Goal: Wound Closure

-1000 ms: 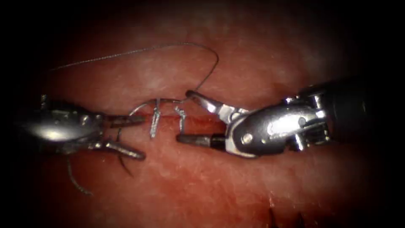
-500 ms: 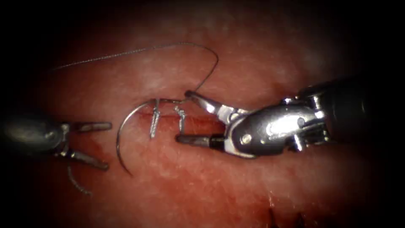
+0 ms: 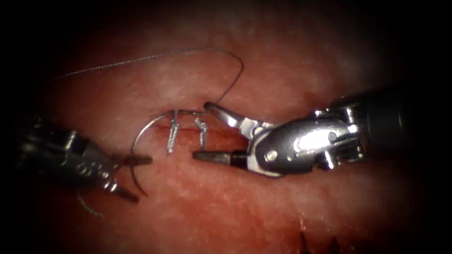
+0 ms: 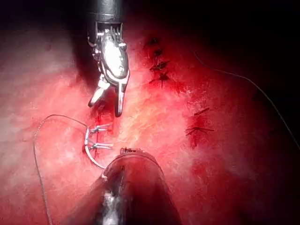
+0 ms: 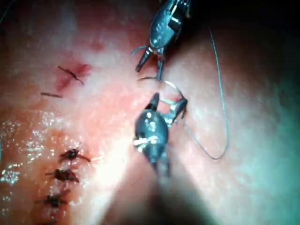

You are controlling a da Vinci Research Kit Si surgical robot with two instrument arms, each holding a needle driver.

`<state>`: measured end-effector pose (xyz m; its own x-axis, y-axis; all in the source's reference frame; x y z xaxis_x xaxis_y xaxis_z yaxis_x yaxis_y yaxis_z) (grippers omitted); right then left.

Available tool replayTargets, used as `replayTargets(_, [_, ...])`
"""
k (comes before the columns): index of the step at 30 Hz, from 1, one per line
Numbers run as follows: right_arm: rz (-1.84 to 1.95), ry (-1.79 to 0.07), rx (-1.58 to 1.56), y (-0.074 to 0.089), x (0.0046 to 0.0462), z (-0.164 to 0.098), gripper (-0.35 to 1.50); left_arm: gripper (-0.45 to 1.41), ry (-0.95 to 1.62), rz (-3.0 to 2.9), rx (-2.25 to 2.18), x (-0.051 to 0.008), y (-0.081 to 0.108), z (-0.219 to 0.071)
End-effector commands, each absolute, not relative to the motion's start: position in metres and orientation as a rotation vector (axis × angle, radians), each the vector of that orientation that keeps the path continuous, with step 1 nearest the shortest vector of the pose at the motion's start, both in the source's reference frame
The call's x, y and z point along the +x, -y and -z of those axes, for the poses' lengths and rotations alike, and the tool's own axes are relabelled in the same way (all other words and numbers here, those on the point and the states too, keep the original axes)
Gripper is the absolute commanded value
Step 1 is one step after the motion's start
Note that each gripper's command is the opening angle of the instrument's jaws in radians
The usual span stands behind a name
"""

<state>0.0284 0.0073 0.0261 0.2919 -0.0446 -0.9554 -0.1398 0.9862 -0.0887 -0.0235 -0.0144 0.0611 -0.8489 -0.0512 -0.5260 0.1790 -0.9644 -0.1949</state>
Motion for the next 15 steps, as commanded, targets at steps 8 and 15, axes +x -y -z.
replayTargets(8, [-0.064, -1.277, -0.163, -0.0064, 0.029, -0.0264, 1.43, 0.21, -0.377, 2.86, 0.72, -0.0238, 0.0165, -0.0642])
replayTargets(15, [-0.064, -1.277, -0.163, -0.0064, 0.029, -0.0264, 1.43, -0.37, -0.368, 2.859, 0.716, -0.0242, 0.0153, -0.0655])
